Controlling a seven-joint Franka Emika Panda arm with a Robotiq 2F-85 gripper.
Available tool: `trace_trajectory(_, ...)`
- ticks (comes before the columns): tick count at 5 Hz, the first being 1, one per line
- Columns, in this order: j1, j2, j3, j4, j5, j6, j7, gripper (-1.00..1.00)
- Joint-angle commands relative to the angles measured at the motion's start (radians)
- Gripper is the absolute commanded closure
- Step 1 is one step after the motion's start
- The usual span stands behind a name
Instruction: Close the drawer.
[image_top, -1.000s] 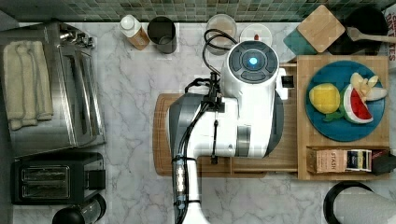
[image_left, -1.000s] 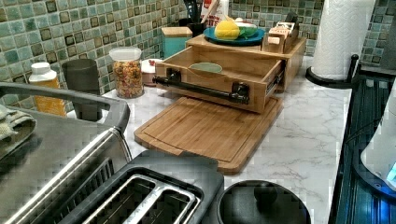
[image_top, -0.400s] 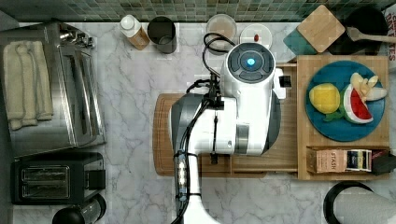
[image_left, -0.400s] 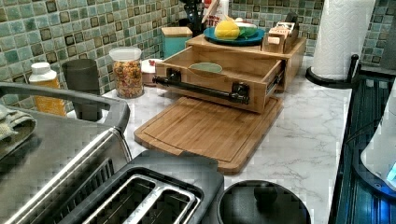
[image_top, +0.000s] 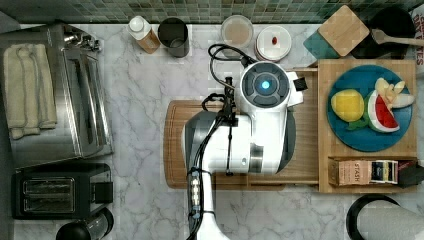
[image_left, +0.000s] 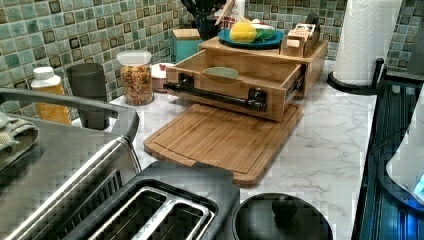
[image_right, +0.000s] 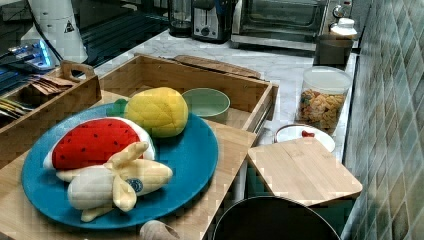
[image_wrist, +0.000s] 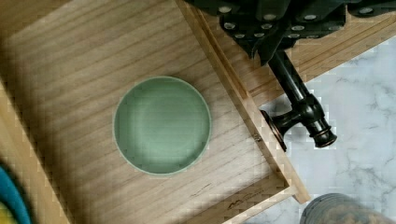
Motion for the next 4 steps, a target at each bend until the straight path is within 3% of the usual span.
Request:
trace_trajectory(1, 0.104, -0.137, 0.117, -0.138, 0.068, 0.063, 0.049, 1.00)
trace_trajectory(2, 0.095, -0.115, 0.124, -0.133, 0.132, 0.061, -0.097, 1.00)
trace_trajectory(3, 0.095, -0.092, 0.133, -0.150, 0.130, 0.093, -0.245, 1.00)
trace_trajectory(4, 0.117, -0.048, 0.130, -0.149, 0.041, 0.111, -0.239, 1.00)
